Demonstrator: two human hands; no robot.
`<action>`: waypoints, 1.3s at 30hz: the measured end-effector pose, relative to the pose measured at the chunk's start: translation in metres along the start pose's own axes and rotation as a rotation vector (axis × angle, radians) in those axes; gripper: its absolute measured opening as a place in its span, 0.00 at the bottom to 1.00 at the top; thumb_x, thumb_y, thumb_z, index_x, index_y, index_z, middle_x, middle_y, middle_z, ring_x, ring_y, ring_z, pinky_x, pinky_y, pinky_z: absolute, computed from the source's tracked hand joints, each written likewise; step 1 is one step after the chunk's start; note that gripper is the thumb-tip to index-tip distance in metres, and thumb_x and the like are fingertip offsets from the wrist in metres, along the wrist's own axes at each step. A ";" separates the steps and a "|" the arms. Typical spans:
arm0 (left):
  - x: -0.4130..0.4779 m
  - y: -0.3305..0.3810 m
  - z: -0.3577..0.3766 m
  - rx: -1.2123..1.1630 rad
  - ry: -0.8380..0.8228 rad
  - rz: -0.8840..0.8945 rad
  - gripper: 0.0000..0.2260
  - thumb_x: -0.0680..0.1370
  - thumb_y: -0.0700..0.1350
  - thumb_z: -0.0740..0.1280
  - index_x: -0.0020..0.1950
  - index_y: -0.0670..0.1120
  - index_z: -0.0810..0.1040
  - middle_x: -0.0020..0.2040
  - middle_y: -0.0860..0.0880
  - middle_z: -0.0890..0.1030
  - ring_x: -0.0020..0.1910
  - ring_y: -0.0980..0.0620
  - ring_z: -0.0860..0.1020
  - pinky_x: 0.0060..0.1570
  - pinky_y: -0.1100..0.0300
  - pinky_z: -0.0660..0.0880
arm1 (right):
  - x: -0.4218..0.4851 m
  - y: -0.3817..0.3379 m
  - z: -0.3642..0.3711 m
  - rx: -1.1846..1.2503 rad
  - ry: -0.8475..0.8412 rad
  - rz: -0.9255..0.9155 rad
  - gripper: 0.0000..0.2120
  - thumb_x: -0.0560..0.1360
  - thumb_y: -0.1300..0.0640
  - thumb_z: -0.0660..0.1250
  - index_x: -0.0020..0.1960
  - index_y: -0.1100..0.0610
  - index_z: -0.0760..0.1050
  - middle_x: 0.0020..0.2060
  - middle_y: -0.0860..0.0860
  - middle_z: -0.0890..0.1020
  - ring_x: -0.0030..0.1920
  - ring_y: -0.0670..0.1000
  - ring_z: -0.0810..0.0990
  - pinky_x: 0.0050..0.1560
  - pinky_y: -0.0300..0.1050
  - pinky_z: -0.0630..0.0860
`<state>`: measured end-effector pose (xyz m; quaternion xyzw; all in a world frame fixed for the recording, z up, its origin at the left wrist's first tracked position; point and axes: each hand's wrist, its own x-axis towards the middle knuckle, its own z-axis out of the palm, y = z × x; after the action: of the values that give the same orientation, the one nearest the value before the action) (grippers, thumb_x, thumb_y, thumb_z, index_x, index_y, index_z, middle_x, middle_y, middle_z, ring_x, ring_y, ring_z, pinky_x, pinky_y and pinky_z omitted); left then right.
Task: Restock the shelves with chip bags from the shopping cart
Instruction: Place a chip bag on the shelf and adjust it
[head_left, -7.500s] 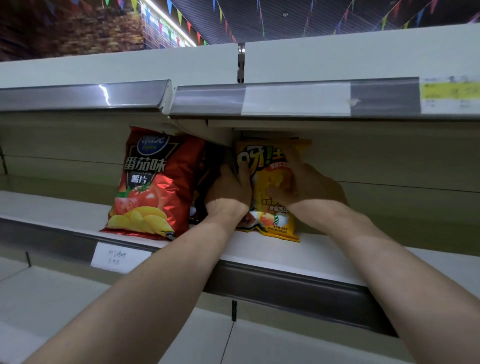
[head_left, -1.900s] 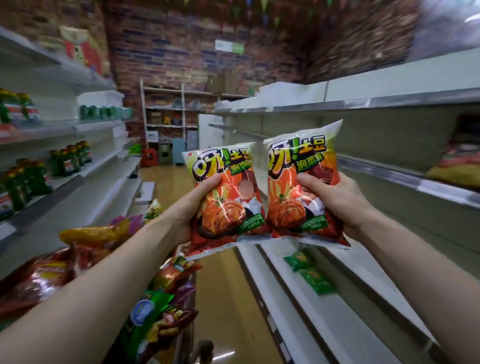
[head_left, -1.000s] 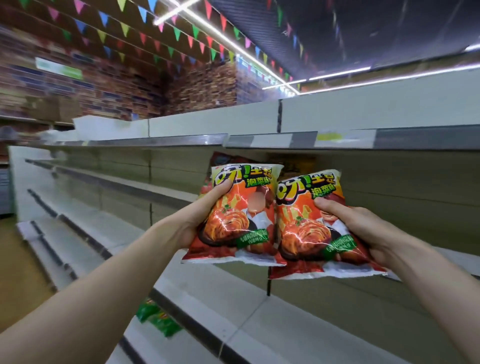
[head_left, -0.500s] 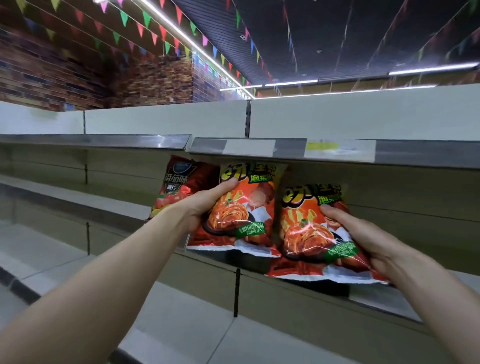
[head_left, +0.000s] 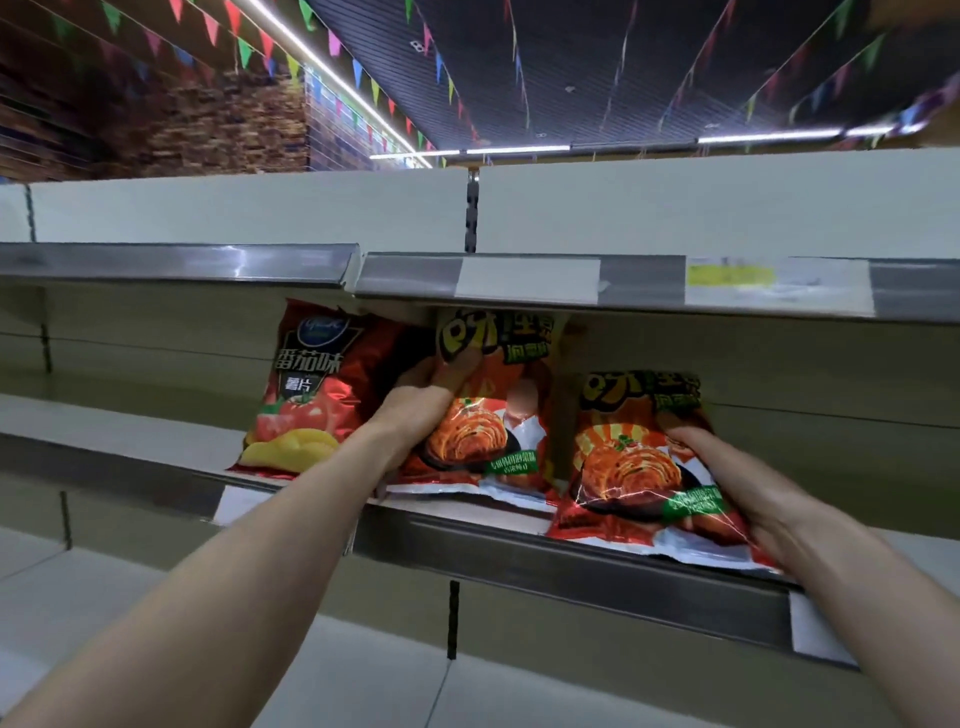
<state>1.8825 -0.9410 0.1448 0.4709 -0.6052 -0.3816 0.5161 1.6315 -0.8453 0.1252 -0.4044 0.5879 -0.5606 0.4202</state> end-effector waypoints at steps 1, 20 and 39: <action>0.003 -0.003 0.001 0.025 0.016 0.043 0.34 0.73 0.67 0.64 0.75 0.53 0.66 0.71 0.48 0.71 0.68 0.45 0.70 0.63 0.61 0.60 | 0.001 0.000 0.000 -0.019 0.020 -0.007 0.17 0.73 0.47 0.70 0.50 0.62 0.80 0.39 0.61 0.85 0.34 0.58 0.84 0.38 0.48 0.81; -0.037 -0.008 0.033 1.073 0.042 0.834 0.21 0.80 0.60 0.54 0.61 0.48 0.76 0.53 0.46 0.79 0.55 0.44 0.75 0.55 0.51 0.66 | -0.014 -0.003 0.006 -0.089 0.063 -0.083 0.16 0.76 0.47 0.66 0.44 0.62 0.78 0.25 0.55 0.82 0.22 0.50 0.80 0.22 0.35 0.72; -0.040 0.006 0.056 1.252 0.072 0.525 0.21 0.82 0.59 0.51 0.55 0.48 0.78 0.50 0.46 0.80 0.56 0.43 0.75 0.62 0.45 0.63 | -0.008 0.000 0.004 -0.087 0.090 -0.106 0.17 0.74 0.45 0.68 0.45 0.60 0.79 0.28 0.53 0.84 0.25 0.50 0.82 0.33 0.41 0.73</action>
<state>1.8272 -0.9020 0.1298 0.5308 -0.7887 0.1946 0.2415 1.6379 -0.8393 0.1255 -0.4271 0.6078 -0.5736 0.3452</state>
